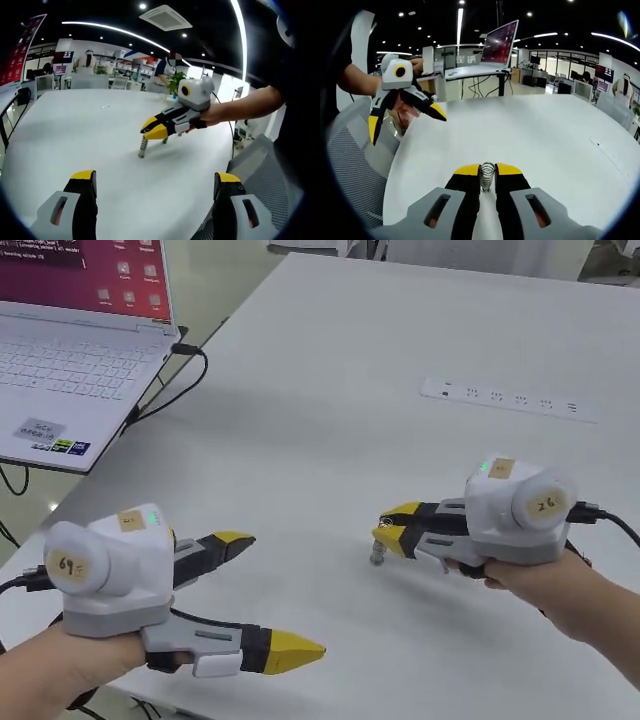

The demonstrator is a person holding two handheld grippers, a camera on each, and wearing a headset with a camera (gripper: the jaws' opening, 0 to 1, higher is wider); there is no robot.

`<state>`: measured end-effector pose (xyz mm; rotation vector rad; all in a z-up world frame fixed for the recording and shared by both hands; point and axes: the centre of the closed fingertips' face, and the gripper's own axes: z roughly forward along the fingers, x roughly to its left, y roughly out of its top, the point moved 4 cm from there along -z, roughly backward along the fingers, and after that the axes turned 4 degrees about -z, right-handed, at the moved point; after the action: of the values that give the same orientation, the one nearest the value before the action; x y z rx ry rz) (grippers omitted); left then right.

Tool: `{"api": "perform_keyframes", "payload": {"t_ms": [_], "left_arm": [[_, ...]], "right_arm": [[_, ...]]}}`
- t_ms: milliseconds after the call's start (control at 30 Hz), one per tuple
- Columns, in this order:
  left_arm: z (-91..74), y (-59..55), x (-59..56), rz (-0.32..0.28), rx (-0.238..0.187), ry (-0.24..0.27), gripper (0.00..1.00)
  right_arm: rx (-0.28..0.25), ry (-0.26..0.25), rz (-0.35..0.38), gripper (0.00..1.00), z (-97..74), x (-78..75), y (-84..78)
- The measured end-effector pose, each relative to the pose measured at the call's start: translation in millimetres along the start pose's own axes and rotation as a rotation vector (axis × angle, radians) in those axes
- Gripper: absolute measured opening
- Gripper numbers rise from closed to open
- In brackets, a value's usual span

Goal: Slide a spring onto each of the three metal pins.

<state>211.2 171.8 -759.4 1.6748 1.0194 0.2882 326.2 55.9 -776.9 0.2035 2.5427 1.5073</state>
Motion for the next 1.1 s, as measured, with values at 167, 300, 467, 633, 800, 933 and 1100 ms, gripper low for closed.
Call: {"api": "perform_keyframes", "payload": {"t_ms": [167,300,467,633,800,933,1100], "left_arm": [[0.8,1.3,0.4,0.004,0.002,-0.002,0.94],[0.0,1.6,1.5,0.005,0.001,0.001,0.94],[-1.3,0.6,1.5,0.002,-0.001,0.003,0.94],[-1.7,-0.6,1.7,-0.001,0.0,0.004,0.94],[-0.1,1.7,0.5,0.003,-0.007,0.003,0.95],[0.6,4.9,1.4,0.006,-0.012,0.005,0.95],[3.5,8.0,2.2,0.016,-0.014,0.008,0.95]], "right_arm": [[0.033,0.007,-0.015,0.09,4.2,2.5,-5.5],[0.068,0.014,-0.031,0.08,11.6,3.9,-14.5],[0.056,0.007,-0.009,0.09,14.9,1.4,-16.0],[0.058,0.01,-0.004,0.09,14.1,2.6,-15.4],[0.063,0.006,0.031,0.23,14.4,5.5,-16.6],[0.052,-0.001,0.037,0.25,8.6,15.2,-4.2],[0.031,-0.006,0.044,0.3,2.1,10.2,1.5]]}}
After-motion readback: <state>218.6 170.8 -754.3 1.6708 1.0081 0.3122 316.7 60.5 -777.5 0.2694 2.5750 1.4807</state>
